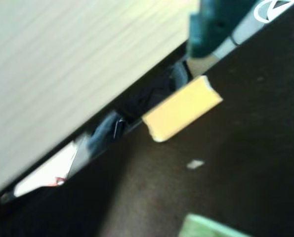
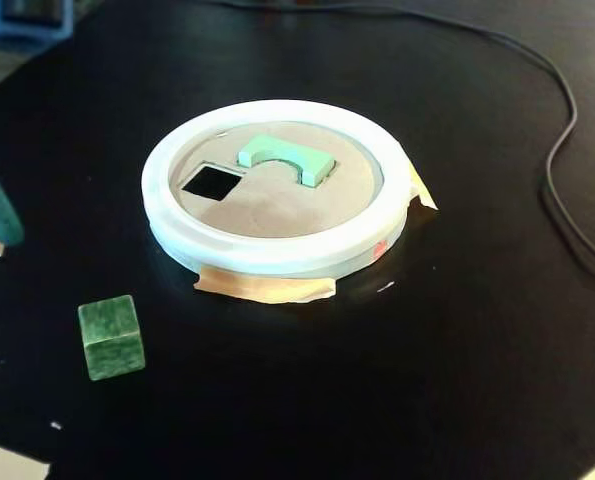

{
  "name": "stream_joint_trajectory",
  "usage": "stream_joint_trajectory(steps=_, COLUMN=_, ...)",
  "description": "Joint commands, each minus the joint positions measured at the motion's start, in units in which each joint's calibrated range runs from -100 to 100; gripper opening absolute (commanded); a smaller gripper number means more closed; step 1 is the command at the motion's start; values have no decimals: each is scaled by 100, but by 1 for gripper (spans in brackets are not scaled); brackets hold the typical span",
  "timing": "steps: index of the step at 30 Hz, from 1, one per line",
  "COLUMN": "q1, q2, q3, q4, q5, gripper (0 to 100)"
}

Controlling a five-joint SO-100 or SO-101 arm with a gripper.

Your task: Pick up the U shape block and drop it in corresponding U shaped hole

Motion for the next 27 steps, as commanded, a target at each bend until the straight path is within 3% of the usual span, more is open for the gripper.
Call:
stream_joint_trajectory(steps=1, q1=115, q2=-1753, q3=597, q4=-58, q5=15, gripper=83)
stream_joint_trajectory(steps=23, q1=289, q2=-2012, q3=2346, q4=-58, q5=29, gripper=83)
stream_joint_trajectory(steps=27, q1=277, q2=-2138, q3=2355, q4=-58, q5=474, gripper=82)
